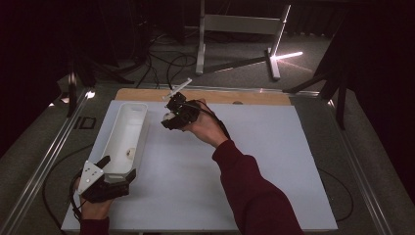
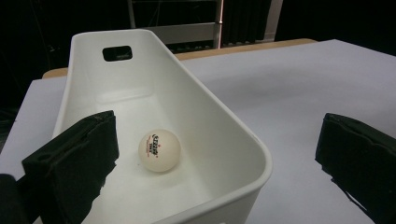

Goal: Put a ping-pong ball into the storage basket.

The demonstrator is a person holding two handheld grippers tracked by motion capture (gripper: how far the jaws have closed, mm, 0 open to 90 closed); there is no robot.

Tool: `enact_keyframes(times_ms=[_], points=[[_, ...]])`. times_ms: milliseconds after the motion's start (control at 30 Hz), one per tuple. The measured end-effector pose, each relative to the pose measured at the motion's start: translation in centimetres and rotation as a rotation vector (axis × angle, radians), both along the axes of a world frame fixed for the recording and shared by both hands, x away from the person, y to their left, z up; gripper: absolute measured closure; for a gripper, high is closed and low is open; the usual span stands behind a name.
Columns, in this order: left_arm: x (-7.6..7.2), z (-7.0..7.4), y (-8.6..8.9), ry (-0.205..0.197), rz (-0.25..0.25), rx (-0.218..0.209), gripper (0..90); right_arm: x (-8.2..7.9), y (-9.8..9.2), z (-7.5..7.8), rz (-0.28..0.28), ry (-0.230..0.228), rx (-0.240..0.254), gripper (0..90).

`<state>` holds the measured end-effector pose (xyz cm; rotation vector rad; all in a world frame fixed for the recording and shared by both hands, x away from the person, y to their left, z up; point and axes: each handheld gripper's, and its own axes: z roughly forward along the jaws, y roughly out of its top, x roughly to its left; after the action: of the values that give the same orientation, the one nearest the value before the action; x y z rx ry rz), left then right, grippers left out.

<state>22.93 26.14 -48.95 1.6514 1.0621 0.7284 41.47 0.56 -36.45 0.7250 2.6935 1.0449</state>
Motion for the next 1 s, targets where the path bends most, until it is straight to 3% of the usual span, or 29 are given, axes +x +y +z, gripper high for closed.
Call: enact_keyframes(times_ms=[1000], points=[[0.0,0.0,0.1,0.000,-0.001,0.002,0.0,-0.6,1.8,0.5,0.040,0.000,0.033,50.3]])
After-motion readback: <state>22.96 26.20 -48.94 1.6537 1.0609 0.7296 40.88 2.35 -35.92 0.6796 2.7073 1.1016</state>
